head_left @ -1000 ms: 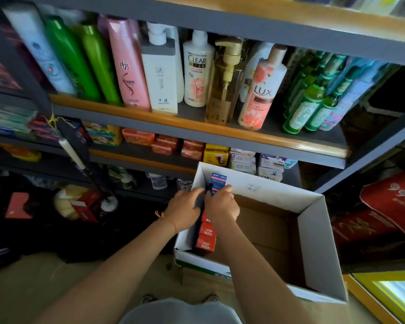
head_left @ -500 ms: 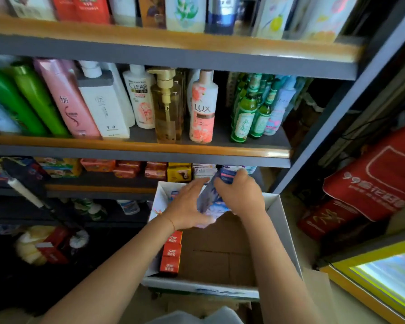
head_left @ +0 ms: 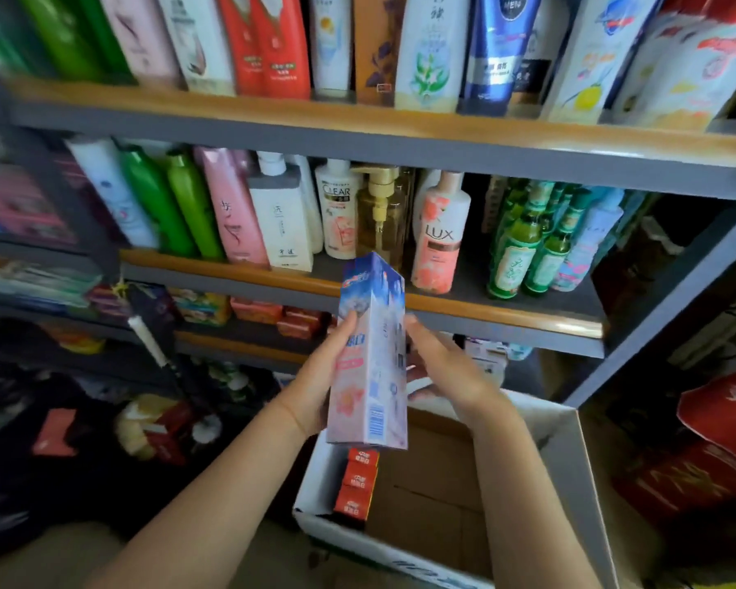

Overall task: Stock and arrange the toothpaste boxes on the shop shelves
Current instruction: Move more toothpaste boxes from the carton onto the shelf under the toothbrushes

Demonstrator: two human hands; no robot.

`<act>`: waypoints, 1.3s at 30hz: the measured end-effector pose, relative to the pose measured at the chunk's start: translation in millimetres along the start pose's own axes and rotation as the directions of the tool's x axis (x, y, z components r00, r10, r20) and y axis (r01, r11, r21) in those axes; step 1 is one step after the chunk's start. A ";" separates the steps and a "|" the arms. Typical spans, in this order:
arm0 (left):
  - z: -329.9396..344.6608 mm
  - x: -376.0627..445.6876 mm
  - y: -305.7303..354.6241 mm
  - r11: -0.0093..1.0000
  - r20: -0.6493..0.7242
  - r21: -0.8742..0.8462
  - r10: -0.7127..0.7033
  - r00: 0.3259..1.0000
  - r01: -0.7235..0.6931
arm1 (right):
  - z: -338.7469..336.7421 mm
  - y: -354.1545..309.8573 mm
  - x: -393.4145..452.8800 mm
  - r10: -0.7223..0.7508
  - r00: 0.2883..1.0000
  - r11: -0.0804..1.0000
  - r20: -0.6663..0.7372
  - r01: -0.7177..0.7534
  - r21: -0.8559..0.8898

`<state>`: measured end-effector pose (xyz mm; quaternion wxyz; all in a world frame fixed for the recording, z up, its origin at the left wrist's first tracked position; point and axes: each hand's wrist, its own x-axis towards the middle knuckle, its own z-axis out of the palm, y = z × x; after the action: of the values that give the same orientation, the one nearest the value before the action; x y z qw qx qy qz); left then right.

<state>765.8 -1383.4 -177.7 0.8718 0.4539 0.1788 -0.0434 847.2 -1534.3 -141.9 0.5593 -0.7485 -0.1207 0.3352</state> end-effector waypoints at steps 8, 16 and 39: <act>-103.6 -82.5 19.7 0.985 -0.171 -0.165 0.028 0.985 -0.057 | 162.3 22.2 0.3 0.030 0.986 0.937 0.163 -0.085 0.339; -298.4 -236.2 61.6 0.928 -0.430 -0.329 0.016 0.902 -0.173 | 378.9 -15.1 -19.5 0.111 0.967 0.936 0.228 -0.179 0.303; -601.3 -326.3 282.1 0.859 -0.579 -0.264 0.223 0.784 -0.440 | 748.9 -143.8 157.1 -0.067 0.896 0.948 0.438 -0.079 0.307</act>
<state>364.9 -761.6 -159.4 0.8531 0.2923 0.3323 0.2764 515.4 -831.0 -179.6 0.6289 -0.5531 -0.1870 0.5134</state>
